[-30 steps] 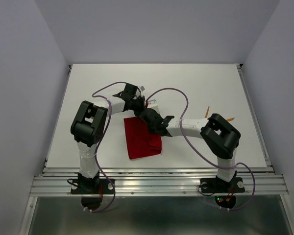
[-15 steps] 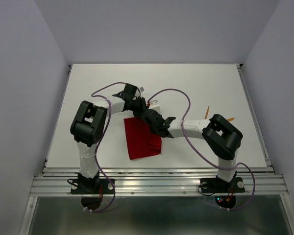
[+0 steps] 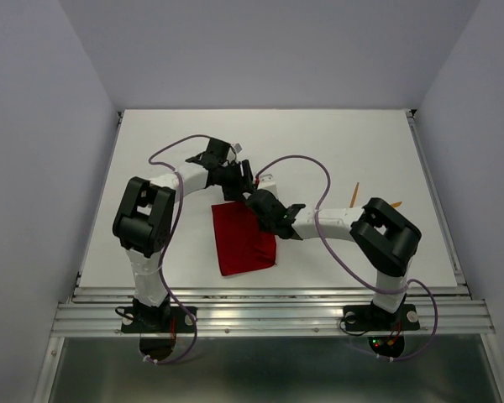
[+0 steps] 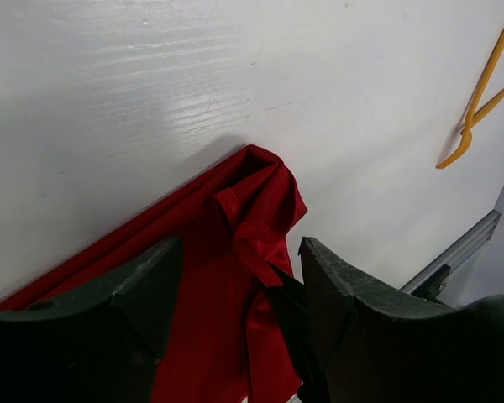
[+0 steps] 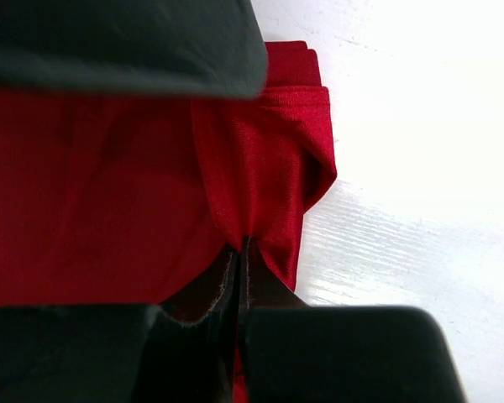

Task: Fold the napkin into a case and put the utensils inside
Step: Fold the lower triangle-folded napkin at the center of the board.

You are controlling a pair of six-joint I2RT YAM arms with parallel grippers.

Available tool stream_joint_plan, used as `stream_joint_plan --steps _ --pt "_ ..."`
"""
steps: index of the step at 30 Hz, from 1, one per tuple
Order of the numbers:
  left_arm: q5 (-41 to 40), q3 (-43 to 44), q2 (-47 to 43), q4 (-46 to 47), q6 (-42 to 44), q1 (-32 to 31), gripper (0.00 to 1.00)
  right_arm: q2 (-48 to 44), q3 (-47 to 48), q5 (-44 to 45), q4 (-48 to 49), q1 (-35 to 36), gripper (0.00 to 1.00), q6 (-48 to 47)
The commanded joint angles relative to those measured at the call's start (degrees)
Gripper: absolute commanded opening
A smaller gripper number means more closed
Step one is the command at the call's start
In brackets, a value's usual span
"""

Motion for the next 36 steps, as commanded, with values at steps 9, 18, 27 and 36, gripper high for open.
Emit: stream_joint_plan --steps 9,18,27,36 --pt "-2.7 -6.6 -9.0 1.2 0.4 4.8 0.54 -2.6 -1.3 -0.7 3.5 0.4 0.01 1.2" --pt "-1.7 -11.1 -8.6 3.5 -0.4 5.0 0.0 -3.4 -1.9 -0.6 4.0 0.4 0.01 0.7" --pt "-4.0 -9.8 -4.3 2.4 -1.4 5.0 0.0 -5.1 -2.3 -3.1 4.8 0.4 0.01 -0.8" --pt "-6.8 -5.9 0.8 2.7 -3.4 5.1 0.0 -5.4 -1.2 -4.4 4.0 0.4 0.01 -2.3"
